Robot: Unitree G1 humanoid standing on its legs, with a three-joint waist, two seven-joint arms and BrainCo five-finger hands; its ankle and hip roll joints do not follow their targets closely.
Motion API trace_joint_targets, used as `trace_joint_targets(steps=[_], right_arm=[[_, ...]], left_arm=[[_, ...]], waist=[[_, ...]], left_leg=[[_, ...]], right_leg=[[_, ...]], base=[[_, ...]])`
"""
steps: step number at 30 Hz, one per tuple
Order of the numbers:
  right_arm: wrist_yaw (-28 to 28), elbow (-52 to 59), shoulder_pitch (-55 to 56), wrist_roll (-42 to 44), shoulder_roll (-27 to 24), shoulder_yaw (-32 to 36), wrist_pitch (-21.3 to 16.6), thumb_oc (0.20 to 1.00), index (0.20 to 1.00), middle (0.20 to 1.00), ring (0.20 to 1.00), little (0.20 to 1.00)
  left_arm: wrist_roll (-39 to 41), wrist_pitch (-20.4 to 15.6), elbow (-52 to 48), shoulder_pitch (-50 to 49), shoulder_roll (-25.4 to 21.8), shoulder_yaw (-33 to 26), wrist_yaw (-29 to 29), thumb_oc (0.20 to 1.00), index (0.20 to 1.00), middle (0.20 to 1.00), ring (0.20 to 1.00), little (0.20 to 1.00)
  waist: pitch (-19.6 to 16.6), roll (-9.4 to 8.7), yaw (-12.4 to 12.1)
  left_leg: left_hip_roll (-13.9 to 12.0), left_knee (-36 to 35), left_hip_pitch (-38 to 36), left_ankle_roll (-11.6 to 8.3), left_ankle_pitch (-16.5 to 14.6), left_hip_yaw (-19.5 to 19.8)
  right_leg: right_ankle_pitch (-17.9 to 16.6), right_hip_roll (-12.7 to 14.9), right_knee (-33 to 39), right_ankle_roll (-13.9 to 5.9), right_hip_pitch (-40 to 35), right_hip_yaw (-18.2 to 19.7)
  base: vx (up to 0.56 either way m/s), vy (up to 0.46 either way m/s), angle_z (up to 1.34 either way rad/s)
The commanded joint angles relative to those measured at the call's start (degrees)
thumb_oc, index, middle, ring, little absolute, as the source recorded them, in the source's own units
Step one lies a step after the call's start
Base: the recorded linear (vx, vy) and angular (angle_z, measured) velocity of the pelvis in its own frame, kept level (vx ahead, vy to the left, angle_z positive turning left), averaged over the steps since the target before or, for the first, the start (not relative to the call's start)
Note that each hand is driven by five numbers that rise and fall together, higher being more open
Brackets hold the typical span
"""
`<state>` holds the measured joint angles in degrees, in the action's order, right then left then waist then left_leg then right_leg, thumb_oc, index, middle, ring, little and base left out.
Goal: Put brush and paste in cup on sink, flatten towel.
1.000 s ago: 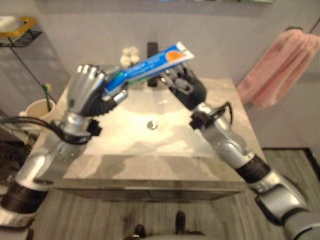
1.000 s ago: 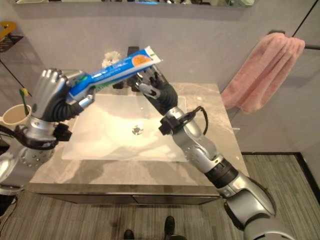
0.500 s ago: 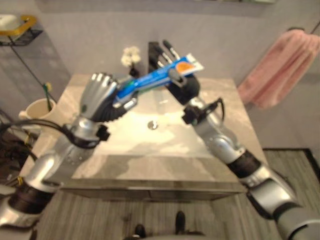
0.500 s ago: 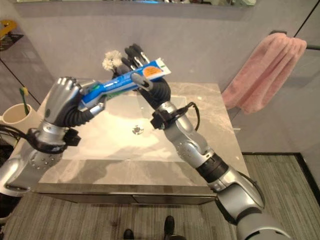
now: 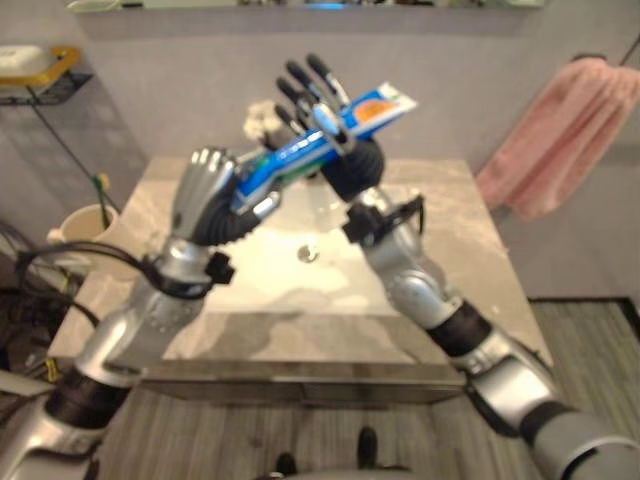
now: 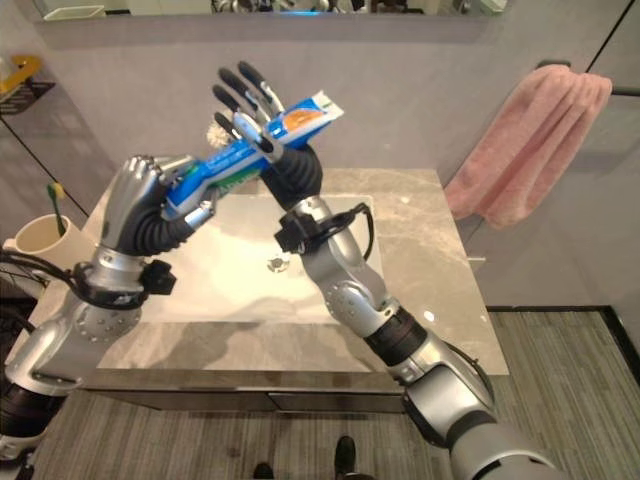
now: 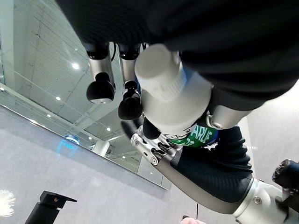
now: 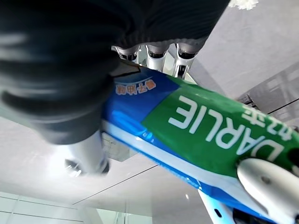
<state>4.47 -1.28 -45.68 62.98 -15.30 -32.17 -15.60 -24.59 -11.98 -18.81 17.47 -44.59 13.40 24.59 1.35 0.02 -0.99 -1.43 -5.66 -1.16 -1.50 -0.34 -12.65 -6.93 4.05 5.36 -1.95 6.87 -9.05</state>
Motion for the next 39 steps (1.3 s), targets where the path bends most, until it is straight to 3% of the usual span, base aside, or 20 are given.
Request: trace_joint_targets(steps=[1, 11, 12, 13, 15, 31, 39], right_arm=[[-0.42, -0.41, -9.60, -2.84, 3.84, 1.80, -3.06, 0.200, 0.200, 0.200, 0.200, 0.200], [0.77, 1.11, -8.72, -3.61, 4.50, 3.44, -4.33, 0.200, 0.200, 0.200, 0.200, 0.200], [1.24, 1.57, -8.28, -3.61, 4.77, 3.69, -4.59, 0.200, 0.200, 0.200, 0.200, 0.200], [1.37, 1.68, -8.07, -3.67, 4.89, 3.95, -4.61, 0.200, 0.200, 0.200, 0.200, 0.200], [1.73, 1.70, -7.88, -3.87, 5.12, 4.19, -4.79, 0.200, 0.200, 0.200, 0.200, 0.200], [6.92, 2.08, -8.64, -6.60, 10.24, 9.42, -9.45, 0.200, 0.200, 0.200, 0.200, 0.200], [10.25, 2.93, -6.02, -7.03, 7.16, 14.99, -12.29, 0.200, 0.200, 0.200, 0.200, 0.200]], left_arm=[[1.01, -1.60, -3.65, 7.49, -1.98, 2.47, 1.20, 0.200, 0.200, 0.200, 0.200, 0.200], [1.01, -1.30, -3.68, 5.07, -0.96, 1.39, 1.77, 0.200, 0.200, 0.200, 0.200, 0.200], [0.93, -1.23, -3.64, 4.59, -0.74, 1.15, 1.96, 0.533, 0.533, 0.533, 0.533, 0.533], [0.79, -1.16, -3.56, 4.13, -0.67, 1.02, 2.03, 0.598, 0.598, 0.598, 0.598, 0.598], [0.75, -1.01, -3.50, 3.68, -0.52, 0.84, 2.14, 1.000, 1.000, 1.000, 1.000, 1.000], [0.46, -1.19, -4.42, -2.20, -0.62, -5.24, 6.02, 1.000, 1.000, 1.000, 1.000, 1.000], [5.03, -1.76, -0.38, -21.42, 0.78, -22.28, 12.71, 1.000, 1.000, 1.000, 1.000, 1.000]], waist=[[-0.51, -2.57, -1.04], [-0.71, -2.29, -1.17], [-0.75, -2.29, -1.28], [-0.77, -2.26, -1.39], [-0.86, -2.25, -1.45], [-1.06, -2.49, -4.69], [-0.17, -1.93, -10.46]], left_leg=[[-0.70, 0.66, -0.37, 1.45, -4.67, 3.76], [-0.73, 0.66, -1.22, 1.54, -4.80, 3.92], [-0.72, 0.66, -1.34, 1.53, -4.80, 4.00], [-0.73, 0.66, -1.36, 1.54, -4.79, 4.03], [-0.73, 0.66, -1.44, 1.57, -4.80, 4.17], [-0.13, 0.66, -0.43, 1.51, -3.58, 8.23], [1.63, 0.66, 2.05, 1.37, -2.04, 13.51]], right_leg=[[7.51, 3.47, -0.36, -3.46, -8.59, -2.22], [7.83, 3.38, -0.36, -3.23, -9.52, -2.34], [7.89, 3.39, -0.36, -3.19, -9.77, -2.55], [7.92, 3.41, -0.36, -3.18, -9.87, -2.65], [7.97, 3.42, -0.36, -3.15, -10.03, -2.75], [8.37, 3.62, -0.36, -2.60, -11.61, -6.28], [8.85, 4.83, -0.36, -2.74, -12.60, -11.12]], base=[[0.00, 0.000, 0.00], [0.00, 0.000, 0.00], [0.00, 0.000, 0.00], [0.00, 0.000, 0.00], [0.00, 0.000, 0.00], [-0.03, -0.011, 0.12], [-0.02, 0.003, 0.29]])
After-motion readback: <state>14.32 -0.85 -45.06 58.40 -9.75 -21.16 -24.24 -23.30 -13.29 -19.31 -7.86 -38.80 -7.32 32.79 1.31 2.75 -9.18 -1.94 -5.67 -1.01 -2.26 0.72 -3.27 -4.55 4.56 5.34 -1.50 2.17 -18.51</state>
